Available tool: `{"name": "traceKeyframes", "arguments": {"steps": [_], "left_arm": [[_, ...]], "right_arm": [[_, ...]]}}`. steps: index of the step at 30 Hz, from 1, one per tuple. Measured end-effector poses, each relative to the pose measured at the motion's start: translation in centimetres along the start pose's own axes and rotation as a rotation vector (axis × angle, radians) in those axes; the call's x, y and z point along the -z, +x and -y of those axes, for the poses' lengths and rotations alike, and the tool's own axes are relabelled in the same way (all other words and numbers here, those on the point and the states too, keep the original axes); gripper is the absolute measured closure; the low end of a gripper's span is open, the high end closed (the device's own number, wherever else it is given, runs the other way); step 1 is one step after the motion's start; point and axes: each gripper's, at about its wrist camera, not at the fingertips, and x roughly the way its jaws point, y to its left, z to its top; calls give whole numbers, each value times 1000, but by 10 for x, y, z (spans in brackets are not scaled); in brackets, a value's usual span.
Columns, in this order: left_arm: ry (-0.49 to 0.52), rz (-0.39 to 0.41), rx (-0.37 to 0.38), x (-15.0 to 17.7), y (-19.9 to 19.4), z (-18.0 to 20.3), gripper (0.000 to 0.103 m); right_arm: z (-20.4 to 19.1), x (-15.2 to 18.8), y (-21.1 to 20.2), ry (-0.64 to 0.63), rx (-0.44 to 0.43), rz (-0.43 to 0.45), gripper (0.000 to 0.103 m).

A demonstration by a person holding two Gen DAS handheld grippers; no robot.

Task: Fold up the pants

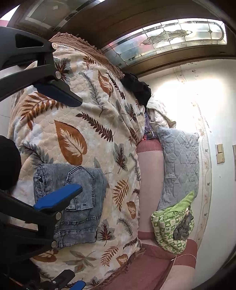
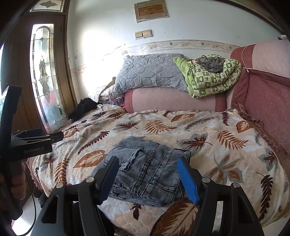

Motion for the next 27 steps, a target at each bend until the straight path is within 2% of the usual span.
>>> {"name": "traceKeyframes", "arguments": {"steps": [27], "left_arm": [[-32,-4,5,2,2,-6,16]], "right_arm": [[-20,0,6,-40,-20,-18,33]]}}
